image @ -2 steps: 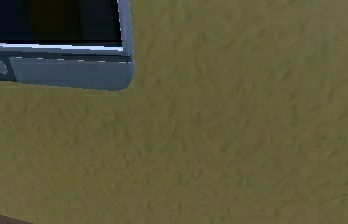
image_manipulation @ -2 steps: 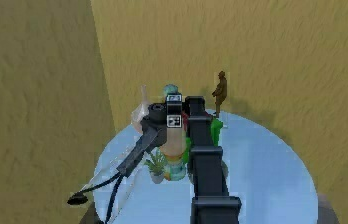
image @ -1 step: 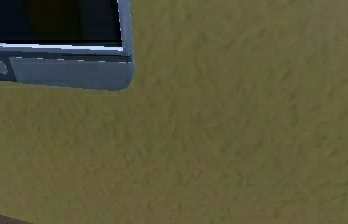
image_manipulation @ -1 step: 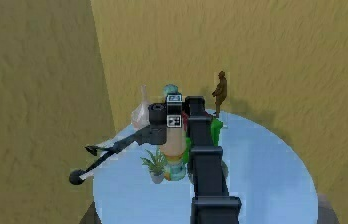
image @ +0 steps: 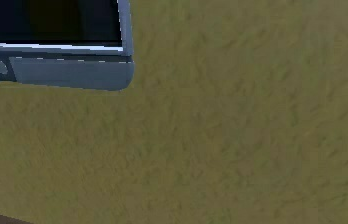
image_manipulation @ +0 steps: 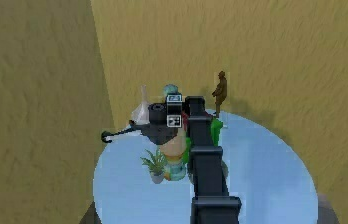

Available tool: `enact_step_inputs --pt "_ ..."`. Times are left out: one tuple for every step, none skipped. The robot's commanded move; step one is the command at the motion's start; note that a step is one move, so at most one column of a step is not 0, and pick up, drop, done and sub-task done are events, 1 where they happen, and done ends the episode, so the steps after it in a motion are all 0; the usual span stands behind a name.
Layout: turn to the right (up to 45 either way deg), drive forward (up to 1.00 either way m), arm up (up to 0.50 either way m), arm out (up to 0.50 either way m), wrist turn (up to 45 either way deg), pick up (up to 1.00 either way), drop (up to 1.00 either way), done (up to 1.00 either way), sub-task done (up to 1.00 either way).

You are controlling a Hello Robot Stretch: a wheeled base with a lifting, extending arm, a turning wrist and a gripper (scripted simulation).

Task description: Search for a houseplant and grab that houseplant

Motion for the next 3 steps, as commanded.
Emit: enact_step_inputs --pt "0.0 0.0 0.0 0.0 27.0 0.0 0.0 0.0 0.0" --pt "0.0 0.0 -0.3 0.0 0.0 0.0 0.0 0.0 0.0" --pt "0.0 0.0 0.0 0.0 0.0 1.0 0.0 0.0 0.0"
